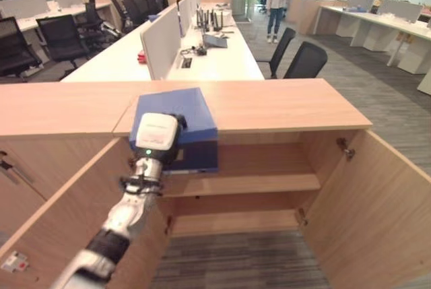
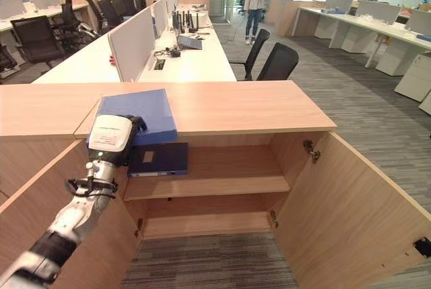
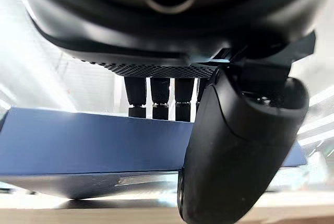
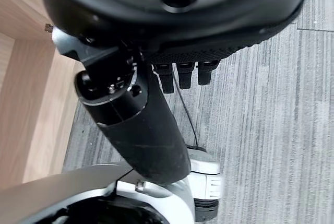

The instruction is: Put the empty folder in the office cabinet

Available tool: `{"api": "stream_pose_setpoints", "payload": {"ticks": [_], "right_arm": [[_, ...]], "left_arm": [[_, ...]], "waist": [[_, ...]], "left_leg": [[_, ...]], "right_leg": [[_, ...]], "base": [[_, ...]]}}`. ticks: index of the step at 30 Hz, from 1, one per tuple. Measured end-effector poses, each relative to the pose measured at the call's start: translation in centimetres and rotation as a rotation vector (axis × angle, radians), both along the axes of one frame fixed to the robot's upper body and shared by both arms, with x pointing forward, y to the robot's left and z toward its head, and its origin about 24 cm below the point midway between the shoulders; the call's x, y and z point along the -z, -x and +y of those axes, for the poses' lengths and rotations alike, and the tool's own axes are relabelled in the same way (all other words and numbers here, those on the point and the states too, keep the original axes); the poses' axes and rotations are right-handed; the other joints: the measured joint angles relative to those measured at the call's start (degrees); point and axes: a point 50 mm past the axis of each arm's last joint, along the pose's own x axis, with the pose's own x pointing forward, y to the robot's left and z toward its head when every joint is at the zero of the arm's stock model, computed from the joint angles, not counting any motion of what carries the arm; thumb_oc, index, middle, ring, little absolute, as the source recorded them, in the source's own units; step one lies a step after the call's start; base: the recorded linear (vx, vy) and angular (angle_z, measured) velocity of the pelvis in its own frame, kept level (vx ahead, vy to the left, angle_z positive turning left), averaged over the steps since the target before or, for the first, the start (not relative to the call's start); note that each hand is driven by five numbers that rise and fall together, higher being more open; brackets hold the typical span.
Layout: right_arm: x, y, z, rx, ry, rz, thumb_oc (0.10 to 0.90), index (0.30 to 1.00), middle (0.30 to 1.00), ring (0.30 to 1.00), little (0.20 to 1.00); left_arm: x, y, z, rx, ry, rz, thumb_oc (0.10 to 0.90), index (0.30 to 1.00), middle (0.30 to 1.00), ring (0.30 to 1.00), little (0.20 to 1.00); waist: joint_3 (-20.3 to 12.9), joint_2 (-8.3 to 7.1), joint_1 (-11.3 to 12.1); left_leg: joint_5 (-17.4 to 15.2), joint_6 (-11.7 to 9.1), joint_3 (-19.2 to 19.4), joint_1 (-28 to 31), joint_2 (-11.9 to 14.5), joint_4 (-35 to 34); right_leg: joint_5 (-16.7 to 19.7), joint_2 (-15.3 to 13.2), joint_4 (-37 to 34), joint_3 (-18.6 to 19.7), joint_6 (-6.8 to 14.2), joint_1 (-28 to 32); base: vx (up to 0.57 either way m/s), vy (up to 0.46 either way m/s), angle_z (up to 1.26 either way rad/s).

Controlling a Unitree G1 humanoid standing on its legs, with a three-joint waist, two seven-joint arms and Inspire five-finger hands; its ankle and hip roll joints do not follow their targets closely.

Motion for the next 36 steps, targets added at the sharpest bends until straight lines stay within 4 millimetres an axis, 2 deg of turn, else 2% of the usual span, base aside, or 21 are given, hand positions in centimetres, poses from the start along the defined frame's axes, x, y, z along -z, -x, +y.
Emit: {"api": "stream_pose_setpoints", "payload": {"ticks": [2,6,9,10,13,15,16,17,19,20,22,25,30,31,32,35,36], "right_arm": [[0.0,0.1,0.0,0.016,0.0,0.003,0.8,0.9,0.9,0.9,0.9],[0.0,0.2,0.0,0.022,-0.002,0.002,0.8,0.9,0.9,0.9,0.9],[0.0,0.6,-0.3,0.047,-0.006,0.007,0.8,0.9,0.9,0.9,0.9],[0.0,0.9,-0.4,0.05,-0.009,0.02,0.8,0.9,0.9,0.9,0.9],[0.0,1.1,-0.4,0.052,-0.014,0.034,0.8,0.9,0.9,0.9,0.9],[0.0,1.0,-0.5,0.051,-0.019,0.036,0.8,0.9,0.9,0.9,0.9],[0.0,0.9,-0.6,0.05,-0.019,0.042,0.8,0.9,0.9,0.9,0.9],[0.0,0.8,-0.7,0.05,-0.017,0.047,0.8,0.9,0.9,0.9,0.9],[0.0,0.5,-0.7,0.045,-0.017,0.042,0.8,0.9,0.9,0.9,0.9],[0.0,0.4,-0.4,0.024,-0.025,0.044,0.8,0.9,0.9,0.9,0.9],[0.1,0.5,0.2,0.011,-0.048,0.05,0.8,0.9,0.9,0.9,0.9],[0.3,0.6,0.9,0.012,-0.065,0.053,0.8,0.9,0.9,0.9,0.9],[0.3,0.6,0.9,0.01,-0.063,0.051,0.8,0.9,0.9,0.9,0.9],[0.3,0.6,0.9,0.011,-0.064,0.052,0.8,0.9,0.9,0.9,0.9],[0.3,0.6,1.0,0.011,-0.065,0.05,0.8,0.9,0.9,0.9,0.9],[0.3,0.6,1.0,0.012,-0.068,0.048,0.8,0.9,0.9,0.9,0.9],[0.3,0.4,1.0,0.012,-0.07,0.043,0.8,0.9,0.9,0.9,0.9]], "left_arm": [[0.4,1.0,-0.9,0.077,0.082,0.038,0.4,0.3,0.3,0.3,0.3],[-0.3,2.3,-1.6,0.173,0.229,0.102,0.4,0.3,0.3,0.3,0.3],[-1.0,4.2,-2.4,0.347,0.522,0.284,0.4,0.3,0.3,0.3,0.3],[-1.2,4.8,-2.8,0.438,0.688,0.358,0.4,0.3,0.3,0.3,0.3],[-1.5,5.1,-2.9,0.574,1.09,0.475,0.4,0.3,0.3,0.3,0.3],[0.2,5.3,-3.0,0.573,1.184,0.61,0.4,0.3,0.3,0.3,0.3],[2.0,5.8,-3.3,0.551,1.277,0.758,0.4,0.3,0.3,0.3,0.3],[5.1,6.9,-4.1,0.497,1.339,0.964,0.4,0.3,0.3,0.3,0.3],[7.9,8.3,-4.6,0.411,1.363,1.115,0.4,0.3,0.3,0.3,0.3],[10.0,9.4,-4.5,0.319,1.403,1.215,0.4,0.3,0.3,0.3,0.3],[11.7,10.8,-3.9,0.221,1.443,1.29,0.4,0.3,0.3,0.3,0.3],[11.8,11.1,-3.2,0.197,1.435,1.292,0.4,0.3,0.3,0.3,0.3],[11.3,10.3,-2.5,0.194,1.358,1.244,0.4,0.3,0.3,0.3,0.3],[11.2,10.2,-2.2,0.191,1.29,1.23,0.4,0.3,0.3,0.3,0.3],[11.2,10.0,-1.5,0.167,1.115,1.194,0.4,0.3,0.3,0.3,0.3],[11.9,10.0,-0.3,0.102,0.953,1.172,0.4,0.3,0.3,0.3,0.3],[12.6,10.2,0.7,0.041,0.861,1.173,0.4,0.3,0.3,0.3,0.3]], "waist": [[0.2,-0.23,0.9],[0.7,-0.43,1.1],[0.8,0.21,0.8],[0.8,0.61,1.0],[0.8,1.09,0.8],[0.8,1.43,0.8],[1.0,1.59,0.6],[1.2,1.74,0.5],[1.9,2.27,0.4],[2.8,2.51,0.4],[3.4,1.98,0.5],[3.7,1.24,0.7],[3.7,1.24,0.7],[3.7,1.23,0.8],[3.7,1.21,0.7],[3.7,1.21,0.7],[3.7,1.17,0.8]], "left_leg": [[0.0,0.0,-0.3,-0.1,-0.1,0.0],[-0.2,0.2,-0.5,-0.2,-0.2,0.0],[-0.2,0.3,-0.6,-0.6,-0.4,0.0],[-0.2,0.3,-0.7,-0.7,-0.5,0.0],[-0.2,0.3,-0.7,-0.6,-0.5,0.0],[-0.2,0.3,-0.7,-0.6,-0.5,0.0],[-0.2,0.3,-0.7,-0.6,-0.5,0.0],[-0.2,0.3,-0.7,-0.6,-0.5,0.0],[-0.2,0.3,-0.7,-0.6,-0.5,0.0],[-0.2,0.2,-0.7,-0.3,-0.4,0.0],[0.0,-0.1,-0.8,-0.4,-0.3,0.0],[0.0,0.0,-1.1,-0.2,-0.2,0.0],[-0.1,0.0,-1.4,0.3,-0.4,0.0],[-0.2,0.0,-1.6,0.2,-0.4,0.0],[-0.2,0.0,-1.6,0.3,-0.4,0.0],[-0.2,0.0,-1.7,0.2,-0.4,0.0],[-0.2,-0.1,-1.7,0.2,-0.4,0.0]], "right_leg": [[0.0,-0.1,0.0,-0.1,0.0,0.0],[0.0,-0.2,0.0,-0.2,0.0,0.1],[-0.2,-0.5,0.0,-0.2,-0.1,-0.1],[-0.2,-0.5,0.0,-0.3,0.0,-0.1],[-0.1,-0.5,0.0,-0.3,0.1,-0.1],[-0.1,-0.5,0.0,-0.3,0.1,-0.1],[-0.1,-0.5,0.0,-0.3,0.1,-0.1],[-0.1,-0.5,0.0,-0.3,0.1,-0.1],[-0.1,-0.5,0.0,-0.3,0.1,-0.2],[0.0,-0.4,0.0,-0.3,0.1,-0.2],[-0.1,-0.2,0.0,-0.5,0.1,-0.2],[-0.4,-0.2,0.0,-1.0,0.1,0.1],[-0.7,-0.5,0.0,-1.4,0.3,0.8],[-0.7,-0.5,0.0,-1.4,0.3,0.9],[-0.7,-0.5,0.0,-1.4,0.3,0.9],[-0.7,-0.4,0.0,-1.4,0.3,0.9],[-0.7,-0.4,0.0,-1.4,0.2,0.8]], "base": [[-0.01,-0.005,0.06],[-0.01,0.003,0.03],[0.0,0.0,0.0],[0.03,0.013,0.01],[0.0,0.0,0.0],[0.0,0.0,0.0],[0.0,0.0,0.0],[0.0,0.0,0.0],[0.0,0.0,0.0],[0.0,0.0,0.0],[0.0,0.0,0.0],[-0.01,0.002,0.06],[-0.01,0.004,0.05],[0.0,0.0,0.0],[-0.04,-0.001,0.0],[-0.01,0.0,0.0],[0.0,0.0,0.0]]}}
